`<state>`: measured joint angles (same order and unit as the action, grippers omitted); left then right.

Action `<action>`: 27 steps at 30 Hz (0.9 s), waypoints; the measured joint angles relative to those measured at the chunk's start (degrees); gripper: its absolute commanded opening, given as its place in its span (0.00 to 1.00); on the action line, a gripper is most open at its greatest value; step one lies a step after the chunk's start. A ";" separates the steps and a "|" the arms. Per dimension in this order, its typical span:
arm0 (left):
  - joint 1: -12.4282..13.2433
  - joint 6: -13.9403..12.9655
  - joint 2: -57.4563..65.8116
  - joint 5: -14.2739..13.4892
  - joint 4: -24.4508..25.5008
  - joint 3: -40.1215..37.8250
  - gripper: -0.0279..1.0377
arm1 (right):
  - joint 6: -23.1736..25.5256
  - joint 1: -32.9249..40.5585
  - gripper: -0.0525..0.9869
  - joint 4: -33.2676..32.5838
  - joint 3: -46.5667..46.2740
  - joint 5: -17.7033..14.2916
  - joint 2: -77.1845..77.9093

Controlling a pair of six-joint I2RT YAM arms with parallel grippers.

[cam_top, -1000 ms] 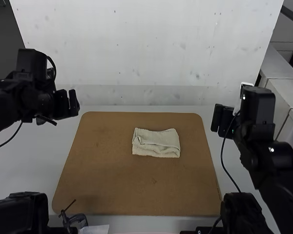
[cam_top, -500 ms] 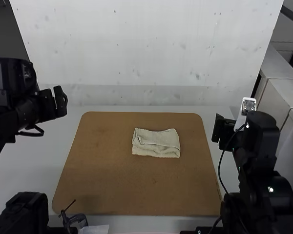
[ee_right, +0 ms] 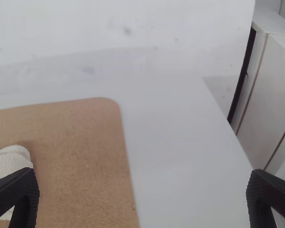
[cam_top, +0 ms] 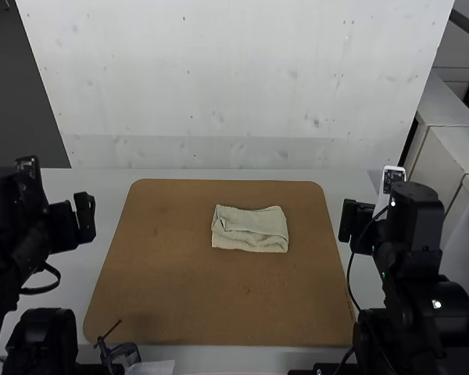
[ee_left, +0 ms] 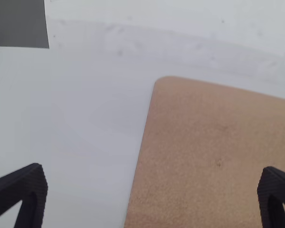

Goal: Fold the towel.

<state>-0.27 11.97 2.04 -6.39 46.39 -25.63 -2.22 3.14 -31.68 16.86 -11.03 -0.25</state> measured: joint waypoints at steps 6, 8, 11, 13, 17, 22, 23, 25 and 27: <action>0.00 -6.32 -0.13 0.66 9.29 0.04 0.96 | 0.20 0.02 0.97 -8.61 3.82 0.04 -0.04; 0.02 -7.67 -0.13 1.31 9.35 0.04 0.96 | 0.48 0.02 0.97 -11.26 4.20 0.04 -0.07; 0.04 -8.52 -0.13 2.19 9.97 0.04 0.96 | 0.98 0.11 0.97 -14.67 4.28 0.31 -0.04; 0.04 -8.79 -0.15 2.56 10.54 0.04 0.96 | 1.33 0.13 0.97 -16.94 4.68 0.76 -0.07; 0.07 -9.18 -0.13 2.99 10.69 0.04 0.96 | 2.25 0.11 0.97 -21.35 6.34 2.23 -0.04; 0.07 -9.20 -0.13 2.99 10.71 0.04 0.96 | 3.10 0.11 0.97 -24.39 7.34 3.87 -0.04; 0.04 -9.20 -0.13 3.02 10.71 0.04 0.96 | 3.13 0.11 0.97 -24.39 7.34 4.17 -0.04; 0.07 -9.20 -0.13 3.02 10.73 0.04 0.96 | 3.21 0.11 0.97 -24.39 7.34 4.63 -0.07; 0.04 -9.20 -0.13 2.99 10.75 0.04 0.96 | 3.28 0.11 0.97 -24.41 7.34 4.90 -0.04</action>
<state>-0.23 2.76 1.91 -3.40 57.14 -25.58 1.06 3.25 -56.10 24.21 -6.13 -0.30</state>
